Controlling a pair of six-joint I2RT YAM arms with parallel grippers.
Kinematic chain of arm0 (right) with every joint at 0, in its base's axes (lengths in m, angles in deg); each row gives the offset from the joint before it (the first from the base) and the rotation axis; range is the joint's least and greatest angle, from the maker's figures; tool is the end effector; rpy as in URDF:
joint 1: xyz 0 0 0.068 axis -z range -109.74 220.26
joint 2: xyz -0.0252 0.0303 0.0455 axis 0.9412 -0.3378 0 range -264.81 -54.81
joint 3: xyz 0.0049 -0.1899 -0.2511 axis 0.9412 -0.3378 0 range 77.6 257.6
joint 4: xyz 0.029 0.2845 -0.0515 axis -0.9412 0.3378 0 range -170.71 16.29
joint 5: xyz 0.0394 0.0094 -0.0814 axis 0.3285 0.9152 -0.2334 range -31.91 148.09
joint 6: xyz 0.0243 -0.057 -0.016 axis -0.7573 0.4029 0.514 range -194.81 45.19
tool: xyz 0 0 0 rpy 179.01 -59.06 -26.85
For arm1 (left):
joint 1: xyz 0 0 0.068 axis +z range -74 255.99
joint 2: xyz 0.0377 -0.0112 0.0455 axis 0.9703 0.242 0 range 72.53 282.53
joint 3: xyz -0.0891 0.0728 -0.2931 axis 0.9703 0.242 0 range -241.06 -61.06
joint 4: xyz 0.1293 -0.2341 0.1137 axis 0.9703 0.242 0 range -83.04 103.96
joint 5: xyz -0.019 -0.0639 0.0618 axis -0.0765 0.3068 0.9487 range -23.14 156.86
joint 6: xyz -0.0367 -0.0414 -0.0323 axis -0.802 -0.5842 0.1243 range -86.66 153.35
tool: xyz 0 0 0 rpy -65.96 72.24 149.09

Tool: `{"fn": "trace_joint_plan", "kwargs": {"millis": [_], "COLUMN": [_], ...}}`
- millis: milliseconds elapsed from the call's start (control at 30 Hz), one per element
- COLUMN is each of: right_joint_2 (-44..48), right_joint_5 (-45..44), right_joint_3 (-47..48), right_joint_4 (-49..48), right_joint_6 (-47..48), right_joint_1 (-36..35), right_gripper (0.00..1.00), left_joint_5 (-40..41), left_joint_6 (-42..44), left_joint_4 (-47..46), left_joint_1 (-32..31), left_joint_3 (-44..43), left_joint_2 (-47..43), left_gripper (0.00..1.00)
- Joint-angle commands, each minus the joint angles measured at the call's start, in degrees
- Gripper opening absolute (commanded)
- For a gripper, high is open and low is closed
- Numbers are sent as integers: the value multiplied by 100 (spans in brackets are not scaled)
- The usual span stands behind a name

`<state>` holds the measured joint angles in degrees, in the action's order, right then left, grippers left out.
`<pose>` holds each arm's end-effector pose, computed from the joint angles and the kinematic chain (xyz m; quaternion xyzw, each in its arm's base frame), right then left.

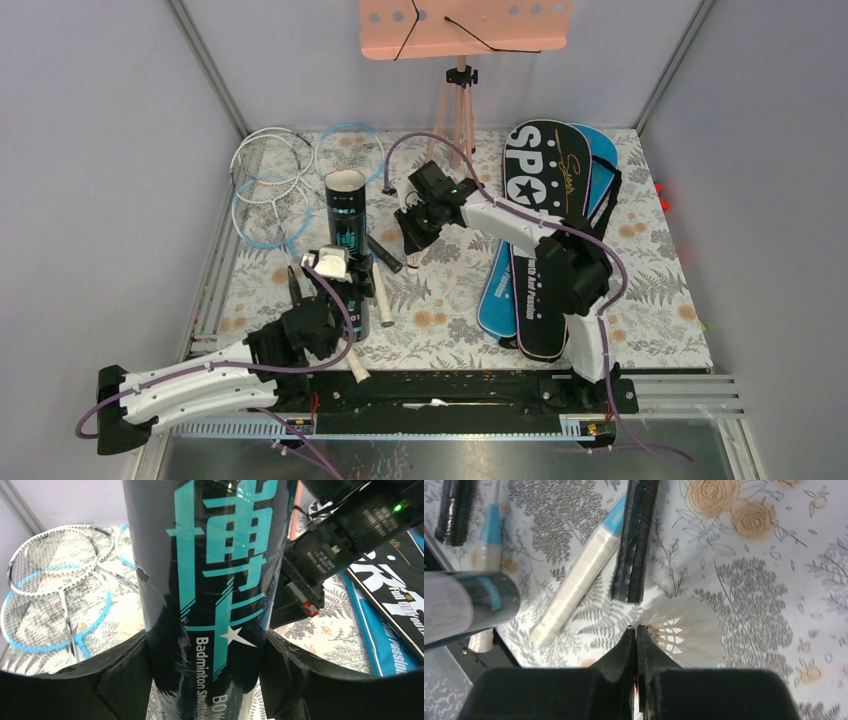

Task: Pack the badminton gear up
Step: Pick up the shuttlecock at the center of the board, then place the shuttlecock at the shuttle tube.

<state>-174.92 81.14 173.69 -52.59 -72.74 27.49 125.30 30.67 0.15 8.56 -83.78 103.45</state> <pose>0.3715 0.3701 0.2275 -0.4133 0.8321 0.2877 0.2324 0.0919 -0.1112 0.2889 0.0465 0.7101 -0.0642 0.6997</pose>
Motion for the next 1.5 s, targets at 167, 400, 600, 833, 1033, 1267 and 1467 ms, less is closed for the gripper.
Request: {"fn": "trace_joint_plan", "kwargs": {"millis": [167, 400, 600, 833, 1033, 1267, 1467], "right_joint_2": [3469, 6574, 7425, 7214, 7002, 6726, 6364], "right_joint_5": [-1449, -2073, -1474, -381, -232, 473, 908], "right_joint_3": [-1950, -3855, -3678, -3441, -3398, -3158, -2940], "right_joint_4": [-837, -2665, -2903, -2578, -2429, -1547, -1102], "right_joint_6": [-438, -381, -241, -502, -858, -1424, -1689], "right_joint_1": [-30, -29, -26, -30, -27, -28, -25], "right_gripper": [0, 0, 0, 0, 0, 0, 0], "left_joint_5": [-1335, -2503, -3289, -3560, -3654, -4088, -4541], "left_joint_6": [836, 1243, 1521, 1710, 1753, 1952, 2207], "left_joint_4": [-1112, -1058, -956, -1067, -1319, -1473, -1560], "left_joint_1": [12, 20, 20, 20, 20, 20, 23], "left_joint_3": [-110, -183, -312, -399, -235, 52, 219], "left_joint_2": [351, 714, 1041, 1434, 1343, 1015, 916], "left_gripper": [0, 0, 0, 0, 0, 0, 0]}}
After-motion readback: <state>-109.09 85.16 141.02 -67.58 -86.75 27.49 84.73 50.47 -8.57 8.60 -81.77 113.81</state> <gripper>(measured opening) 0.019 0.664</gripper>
